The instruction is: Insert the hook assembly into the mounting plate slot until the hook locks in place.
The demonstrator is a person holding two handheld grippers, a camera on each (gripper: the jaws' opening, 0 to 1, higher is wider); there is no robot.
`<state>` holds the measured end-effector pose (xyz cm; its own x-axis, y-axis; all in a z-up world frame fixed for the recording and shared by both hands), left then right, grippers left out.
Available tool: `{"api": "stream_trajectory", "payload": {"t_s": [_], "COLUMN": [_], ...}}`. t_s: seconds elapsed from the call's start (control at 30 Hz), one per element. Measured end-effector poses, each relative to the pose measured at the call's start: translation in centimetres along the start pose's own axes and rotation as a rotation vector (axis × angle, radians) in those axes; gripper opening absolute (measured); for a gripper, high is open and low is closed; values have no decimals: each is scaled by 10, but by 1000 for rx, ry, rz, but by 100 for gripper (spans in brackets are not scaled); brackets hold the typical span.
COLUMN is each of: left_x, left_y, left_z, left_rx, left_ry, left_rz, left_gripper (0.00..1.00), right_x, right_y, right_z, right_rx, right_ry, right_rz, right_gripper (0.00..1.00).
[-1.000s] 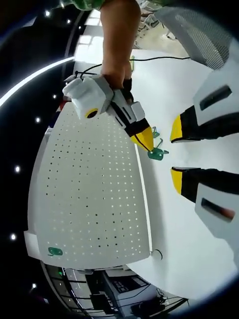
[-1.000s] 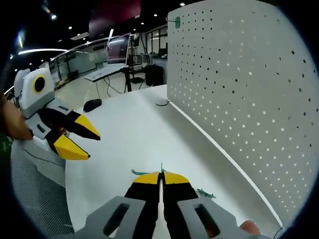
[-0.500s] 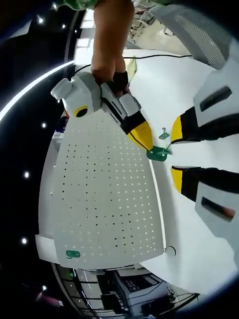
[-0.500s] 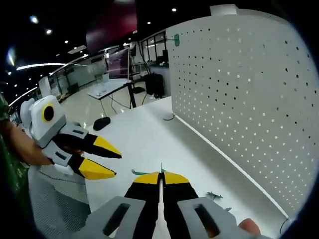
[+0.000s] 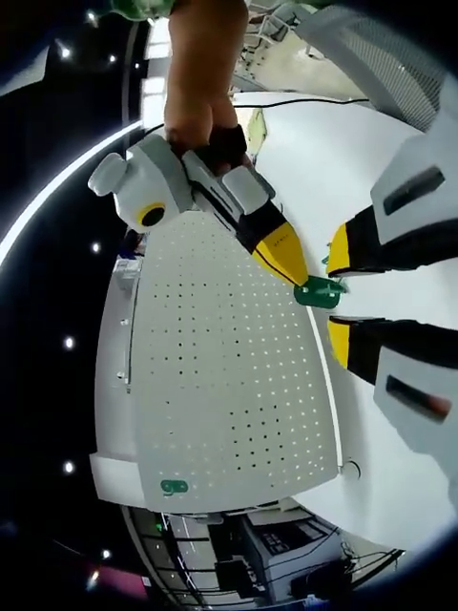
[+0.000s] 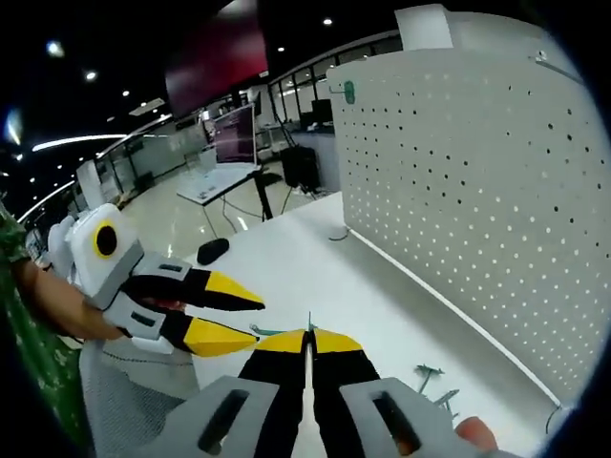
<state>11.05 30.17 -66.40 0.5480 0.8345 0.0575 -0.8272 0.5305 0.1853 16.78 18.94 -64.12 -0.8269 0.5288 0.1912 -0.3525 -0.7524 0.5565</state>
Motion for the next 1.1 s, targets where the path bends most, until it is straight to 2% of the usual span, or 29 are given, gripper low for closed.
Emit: {"api": "stream_trajectory", "payload": {"t_s": [0.63, 1.1], "left_x": [-2, -1], "left_y": [5, 6], "left_z": [12, 13], "left_rx": [-66, -75], "left_ry": [-64, -78], "left_rz": [23, 29], "left_gripper": [9, 5], "right_x": [24, 33], "right_y": [8, 9], "right_z": [15, 19], "right_rx": [-19, -16], "right_ry": [-23, -11], "right_rz": [46, 56], "right_gripper": [0, 0]}}
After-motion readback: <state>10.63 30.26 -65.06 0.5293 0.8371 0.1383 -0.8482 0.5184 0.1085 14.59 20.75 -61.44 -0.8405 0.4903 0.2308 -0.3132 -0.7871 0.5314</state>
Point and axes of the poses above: the point that each gripper's makers call its tool centre point, and the gripper's own axes: y roughly backward along the fingers, x roughly to its left, z roughly out of its top, the point moved 7 cm from there along y, roughly backward along the fingers, and after that the axes turned 3 degrees about -y, right-handed, at the moved point
